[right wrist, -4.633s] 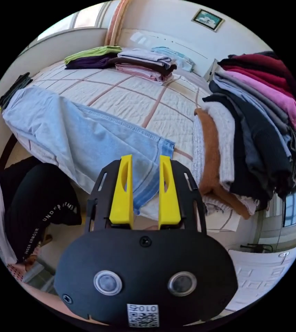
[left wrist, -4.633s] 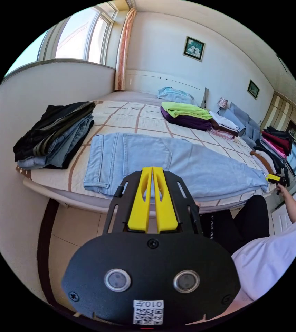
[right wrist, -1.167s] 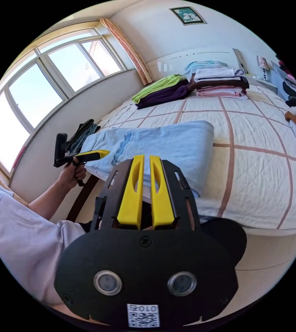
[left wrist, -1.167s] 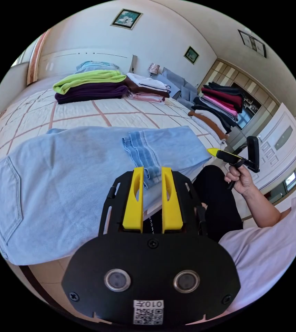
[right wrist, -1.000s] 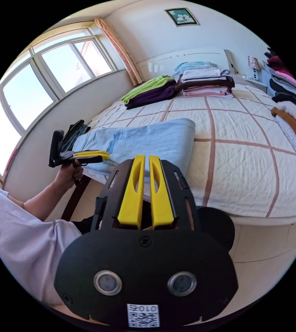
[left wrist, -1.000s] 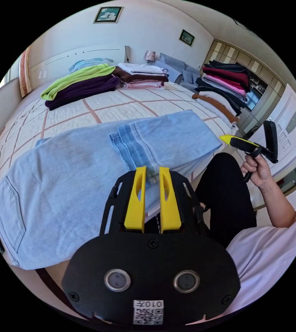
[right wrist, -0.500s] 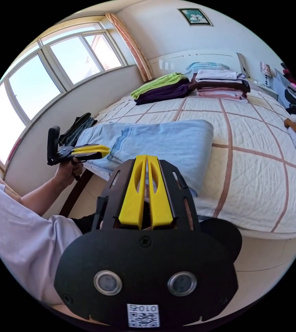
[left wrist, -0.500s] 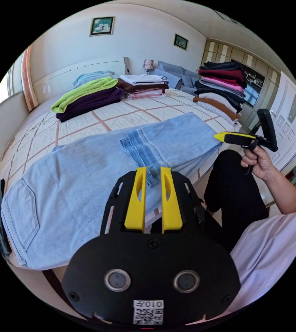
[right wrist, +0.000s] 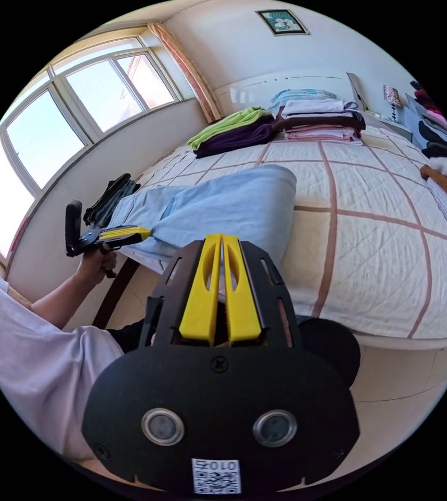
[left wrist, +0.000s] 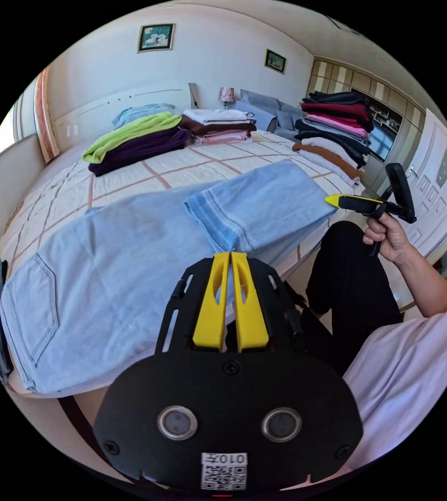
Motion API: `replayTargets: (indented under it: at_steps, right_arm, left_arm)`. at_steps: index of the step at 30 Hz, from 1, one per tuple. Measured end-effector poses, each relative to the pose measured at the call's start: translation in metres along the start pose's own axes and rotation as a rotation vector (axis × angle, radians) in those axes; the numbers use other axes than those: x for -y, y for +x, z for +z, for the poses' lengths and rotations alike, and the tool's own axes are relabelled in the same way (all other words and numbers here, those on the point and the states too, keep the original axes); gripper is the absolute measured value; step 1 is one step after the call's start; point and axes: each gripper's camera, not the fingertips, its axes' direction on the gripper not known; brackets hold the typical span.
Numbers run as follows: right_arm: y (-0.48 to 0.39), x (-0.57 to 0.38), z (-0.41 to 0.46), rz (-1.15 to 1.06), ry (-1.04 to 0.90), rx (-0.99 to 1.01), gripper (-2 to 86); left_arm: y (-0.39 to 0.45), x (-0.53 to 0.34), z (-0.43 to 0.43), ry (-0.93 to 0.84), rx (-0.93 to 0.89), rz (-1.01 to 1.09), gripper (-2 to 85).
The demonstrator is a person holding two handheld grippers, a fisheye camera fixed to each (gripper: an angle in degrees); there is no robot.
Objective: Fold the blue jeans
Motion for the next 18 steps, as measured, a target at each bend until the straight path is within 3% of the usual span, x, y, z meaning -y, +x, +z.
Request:
replayTargets:
  at_steps: [2,7,11,18]
  right_arm:
    - [-0.003,0.000,0.005,-0.020,-0.018,-0.014,2.7]
    - [-0.006,-0.007,-0.001,-0.037,0.010,-0.048,2.9]
    - [0.000,-0.008,-0.001,-0.014,0.034,-0.010,2.9]
    - [-0.007,-0.017,0.000,-0.055,0.007,-0.076,2.9]
  left_arm:
    - [-0.011,-0.001,0.007,-0.039,-0.060,-0.051,4.6]
    - [-0.026,0.012,-0.020,0.002,-0.009,-0.202,11.6]
    - [-0.036,0.024,-0.003,-0.025,-0.095,-0.274,13.1]
    - [-0.028,0.035,-0.033,0.056,-0.023,-0.310,11.2]
